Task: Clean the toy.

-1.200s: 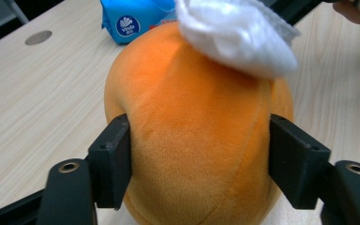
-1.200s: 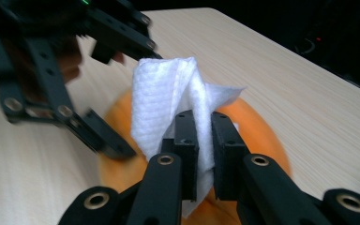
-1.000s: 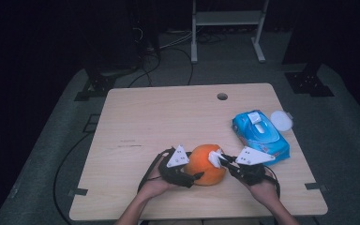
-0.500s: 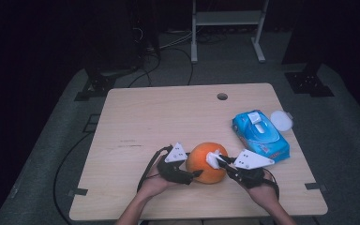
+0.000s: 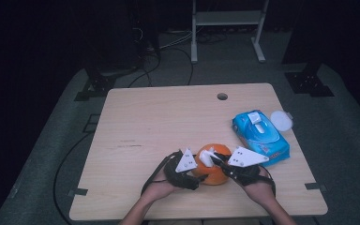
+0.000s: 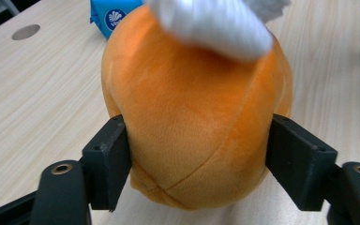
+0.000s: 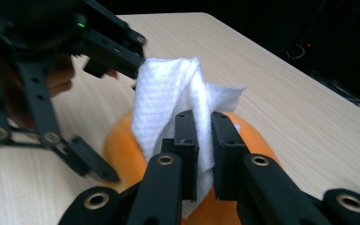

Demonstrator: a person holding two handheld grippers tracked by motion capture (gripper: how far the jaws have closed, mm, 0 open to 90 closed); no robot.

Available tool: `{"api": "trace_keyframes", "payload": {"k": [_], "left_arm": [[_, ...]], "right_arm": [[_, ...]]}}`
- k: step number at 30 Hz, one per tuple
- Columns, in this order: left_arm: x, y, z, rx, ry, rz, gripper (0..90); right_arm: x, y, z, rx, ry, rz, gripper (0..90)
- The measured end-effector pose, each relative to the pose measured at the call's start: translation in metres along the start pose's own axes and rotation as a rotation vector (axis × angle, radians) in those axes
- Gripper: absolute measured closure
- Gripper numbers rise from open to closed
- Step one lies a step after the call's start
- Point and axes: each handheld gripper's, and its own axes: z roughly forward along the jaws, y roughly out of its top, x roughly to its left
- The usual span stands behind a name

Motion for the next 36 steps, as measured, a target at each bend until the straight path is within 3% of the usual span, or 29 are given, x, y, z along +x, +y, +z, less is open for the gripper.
{"api": "trace_keyframes", "payload": {"k": [2,7,9,11,15,21,23,30,33,36], "left_arm": [[0.004,-0.001,0.0,-0.022,-0.023,-0.034,22.2],[0.016,-0.003,0.002,-0.069,-0.104,-0.224,11.4],[0.017,-0.004,0.007,-0.073,-0.141,-0.276,10.9],[0.015,-0.004,0.009,-0.093,-0.154,-0.293,16.3],[0.008,0.001,0.003,-0.116,-0.107,-0.226,29.6],[-0.009,0.009,0.003,-0.078,-0.051,-0.056,31.2],[-0.01,0.009,0.003,-0.074,-0.046,-0.033,31.7],[-0.007,0.004,0.005,-0.071,-0.06,-0.029,30.6],[-0.004,0.001,0.005,-0.069,-0.083,-0.064,27.3],[0.001,0.0,0.006,-0.076,-0.14,-0.139,19.3]], "right_arm": [[-0.004,-0.004,-0.004,0.005,-0.011,0.012,81.7],[-0.009,-0.013,-0.014,0.005,-0.015,0.049,81.7],[-0.009,-0.014,-0.018,0.003,-0.015,0.046,81.7],[-0.006,-0.014,-0.02,0.004,-0.022,0.033,81.7],[0.006,-0.005,-0.019,0.007,-0.04,-0.032,81.7],[0.022,0.01,-0.009,0.0,0.02,-0.088,81.7],[0.021,0.013,-0.007,-0.002,0.022,-0.085,81.7],[-0.006,0.001,-0.019,0.0,-0.026,-0.001,81.7],[-0.016,-0.008,-0.027,0.011,-0.047,0.035,81.7],[-0.021,-0.019,-0.032,0.02,-0.048,0.067,81.7]]}}
